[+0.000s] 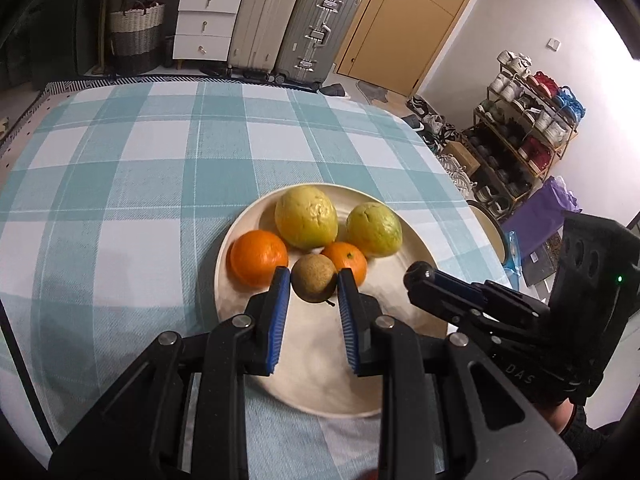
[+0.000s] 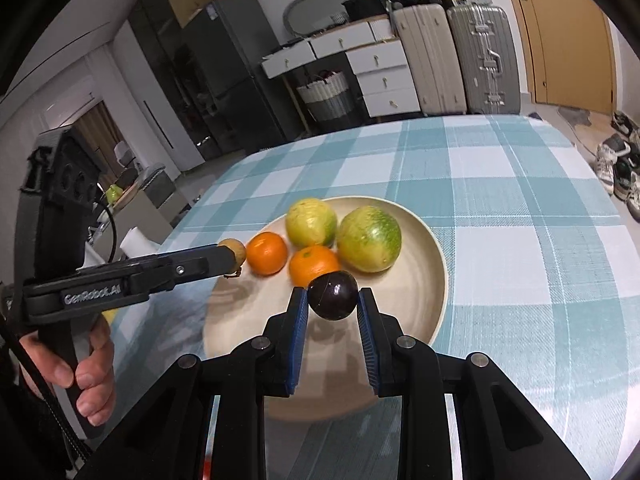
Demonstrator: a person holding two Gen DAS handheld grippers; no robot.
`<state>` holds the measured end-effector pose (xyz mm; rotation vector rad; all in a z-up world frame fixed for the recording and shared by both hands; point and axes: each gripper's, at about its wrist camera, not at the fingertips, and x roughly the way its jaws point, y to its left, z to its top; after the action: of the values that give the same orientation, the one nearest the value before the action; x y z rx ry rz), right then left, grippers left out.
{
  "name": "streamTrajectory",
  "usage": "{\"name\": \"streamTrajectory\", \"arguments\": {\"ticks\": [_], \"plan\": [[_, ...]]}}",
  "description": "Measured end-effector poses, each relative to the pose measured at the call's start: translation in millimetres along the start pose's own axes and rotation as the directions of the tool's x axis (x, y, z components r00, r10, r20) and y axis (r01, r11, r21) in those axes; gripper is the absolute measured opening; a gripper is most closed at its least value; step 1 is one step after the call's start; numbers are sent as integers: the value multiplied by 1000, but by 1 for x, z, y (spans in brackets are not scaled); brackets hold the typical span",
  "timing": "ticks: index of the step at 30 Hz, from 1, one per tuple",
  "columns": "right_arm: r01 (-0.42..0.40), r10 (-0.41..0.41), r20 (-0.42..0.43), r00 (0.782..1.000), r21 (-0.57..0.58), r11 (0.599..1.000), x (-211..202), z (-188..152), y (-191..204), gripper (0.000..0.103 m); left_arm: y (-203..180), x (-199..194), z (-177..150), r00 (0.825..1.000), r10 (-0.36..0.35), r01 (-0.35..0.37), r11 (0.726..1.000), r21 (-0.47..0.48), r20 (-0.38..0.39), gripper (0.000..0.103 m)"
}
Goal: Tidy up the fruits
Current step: 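Lower both fruits onto the plate and open both tools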
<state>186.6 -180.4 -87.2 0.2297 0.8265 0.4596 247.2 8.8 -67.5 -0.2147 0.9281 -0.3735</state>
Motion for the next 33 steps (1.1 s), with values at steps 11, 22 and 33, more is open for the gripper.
{"name": "streamTrajectory", "arguments": {"ticks": [11, 22, 33], "plan": [[34, -34, -8, 999, -29, 999, 16, 8, 5, 26, 1, 21, 12, 1000, -20, 20, 1000, -1, -3, 22], [59, -51, 98, 994, -74, 996, -11, 11, 19, 59, 10, 0, 12, 999, -6, 8, 999, -50, 36, 38], [68, -62, 136, 989, -46, 997, -47, -1, 24, 59, 0, -45, -9, 996, 27, -25, 999, -29, 85, 45]]}}
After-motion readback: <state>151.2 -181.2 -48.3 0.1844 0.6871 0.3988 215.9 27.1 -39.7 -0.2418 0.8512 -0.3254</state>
